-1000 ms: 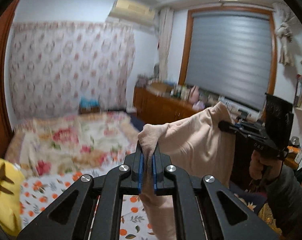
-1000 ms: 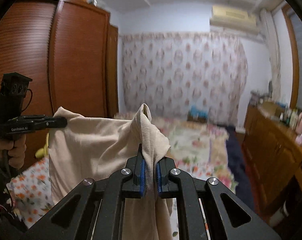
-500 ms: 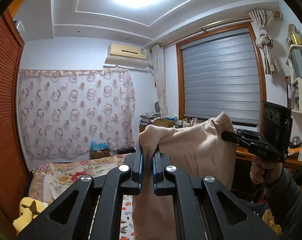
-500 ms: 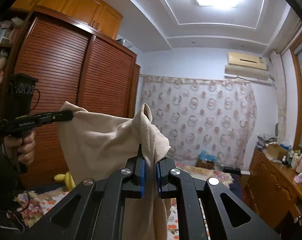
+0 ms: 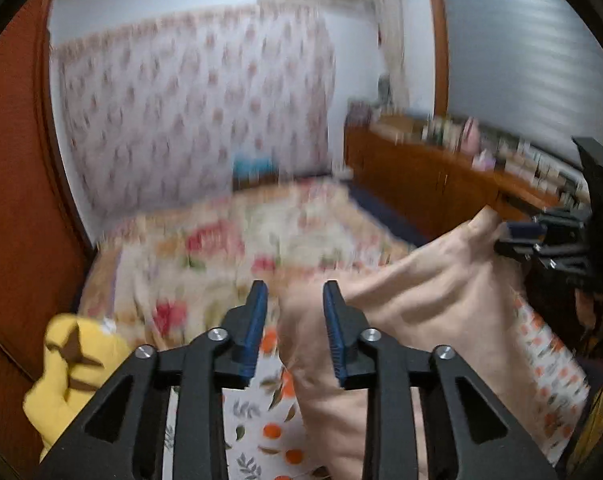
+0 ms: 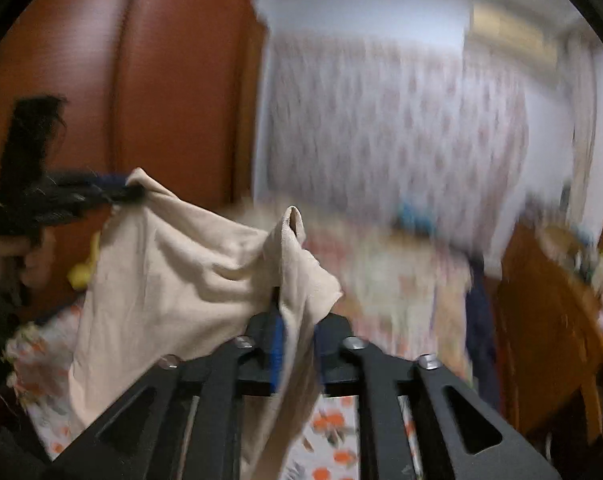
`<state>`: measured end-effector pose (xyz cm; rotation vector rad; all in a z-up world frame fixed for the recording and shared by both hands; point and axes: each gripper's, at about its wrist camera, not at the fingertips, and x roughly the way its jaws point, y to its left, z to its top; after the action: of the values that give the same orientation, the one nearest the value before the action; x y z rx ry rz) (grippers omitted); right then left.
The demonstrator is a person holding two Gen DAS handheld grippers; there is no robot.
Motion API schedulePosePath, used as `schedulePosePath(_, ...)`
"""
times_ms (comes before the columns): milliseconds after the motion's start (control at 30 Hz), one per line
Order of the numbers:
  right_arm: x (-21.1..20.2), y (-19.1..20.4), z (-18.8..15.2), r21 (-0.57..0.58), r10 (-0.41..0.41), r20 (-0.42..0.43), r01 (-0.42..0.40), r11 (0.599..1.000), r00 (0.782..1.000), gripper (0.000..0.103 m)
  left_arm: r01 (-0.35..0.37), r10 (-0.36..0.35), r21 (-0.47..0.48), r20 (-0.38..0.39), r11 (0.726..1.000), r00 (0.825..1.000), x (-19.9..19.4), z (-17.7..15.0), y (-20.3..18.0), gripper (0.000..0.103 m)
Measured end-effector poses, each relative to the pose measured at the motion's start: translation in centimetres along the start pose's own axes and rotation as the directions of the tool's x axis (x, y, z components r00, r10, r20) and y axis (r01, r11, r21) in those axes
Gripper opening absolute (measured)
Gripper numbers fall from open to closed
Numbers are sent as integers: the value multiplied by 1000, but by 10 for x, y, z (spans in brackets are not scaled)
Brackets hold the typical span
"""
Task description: Fold small clothes
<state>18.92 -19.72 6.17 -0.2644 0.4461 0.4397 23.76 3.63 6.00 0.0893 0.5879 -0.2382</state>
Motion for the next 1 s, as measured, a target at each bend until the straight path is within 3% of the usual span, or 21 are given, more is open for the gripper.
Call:
schedulePosePath(67, 32, -17, -14, 25, -29, -87, 31, 999, 996, 32, -19, 19, 0, -37, 1000, 999, 13, -16, 4, 50)
schedulePosePath(167, 35, -35, -34, 69, -8, -106, 15, 998, 994, 32, 17, -19, -15, -80, 1000, 997, 14, -44, 7, 70)
schedulePosePath(200, 28, -36, -39, 77, -5, -103, 13, 997, 995, 32, 19, -20, -13, -87, 1000, 996, 11, -50, 4, 71)
schedulePosePath(300, 6, -36, -54, 110, 25, -89, -15, 994, 996, 32, 33, -36, -27, -116, 999, 993, 0, -77, -1, 71)
schedulePosePath(433, -31, -9, -109, 141, 81, -86, -68, 988, 993, 32, 56, -62, -46, -142, 997, 988, -22, -112, -21, 71)
schedulePosePath(733, -62, 21, -188, 191, 187, -178, -153, 970, 966, 34, 148, -158, -66, -195, 987, 968, -57, -189, -63, 70)
schedulePosePath(800, -67, 18, -196, 219, 193, -198, -149, 964, 961, 34, 169, -181, -73, -215, 983, 960, -62, -204, -70, 61)
schedulePosePath(900, -72, 12, -203, 256, 237, -192, -185, 949, 952, 34, 192, -208, -91, -235, 977, 950, -67, -216, -76, 53)
schedulePosePath(1000, -73, 5, -207, 261, 226, -194, -172, 950, 955, 34, 203, -229, -124, -254, 971, 940, -69, -226, -77, 46)
